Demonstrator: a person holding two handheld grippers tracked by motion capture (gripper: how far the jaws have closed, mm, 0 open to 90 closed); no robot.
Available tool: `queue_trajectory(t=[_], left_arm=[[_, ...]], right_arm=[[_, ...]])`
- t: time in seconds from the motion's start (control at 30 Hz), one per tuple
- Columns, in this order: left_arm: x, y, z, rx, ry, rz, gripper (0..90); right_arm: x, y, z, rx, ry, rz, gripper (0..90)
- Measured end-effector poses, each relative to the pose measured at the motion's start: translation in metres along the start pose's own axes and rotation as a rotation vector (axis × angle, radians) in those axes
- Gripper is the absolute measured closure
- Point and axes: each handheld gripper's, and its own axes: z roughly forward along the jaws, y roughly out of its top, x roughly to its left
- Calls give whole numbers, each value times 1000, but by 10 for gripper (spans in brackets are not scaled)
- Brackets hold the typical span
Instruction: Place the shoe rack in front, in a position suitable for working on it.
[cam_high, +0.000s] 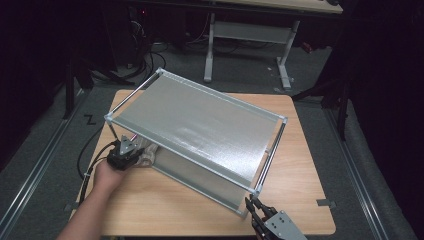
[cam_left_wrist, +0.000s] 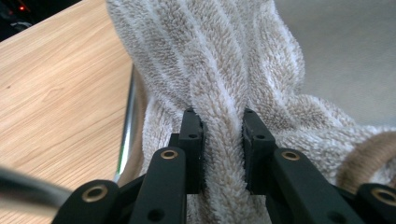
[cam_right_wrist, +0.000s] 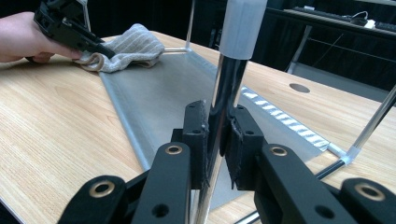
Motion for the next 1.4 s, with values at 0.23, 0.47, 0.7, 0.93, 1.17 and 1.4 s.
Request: queue_trajectory(t=[0.23, 0.47, 0.7, 0.93, 1.17, 1.4], left_arm=[[-3, 1, 1, 15, 16, -17, 698], [-18, 6, 3, 14, -10, -20, 711], [-52, 17, 2, 11, -52, 26, 702], [-90, 29, 1, -6, -93, 56, 705], [-130, 40, 1, -38, -156, 82, 708], [-173, 50, -3, -80, -217, 137, 726]], right_arm=[[-1, 0, 1, -1, 2, 3, 793], [-1, 0, 1, -2, 6, 3, 795], [-1, 0, 1, -2, 9, -2, 794], [-1, 0, 1, -4, 8, -3, 794], [-2, 0, 1, -5, 11, -8, 793], [-1, -1, 1, -6, 9, -9, 792]])
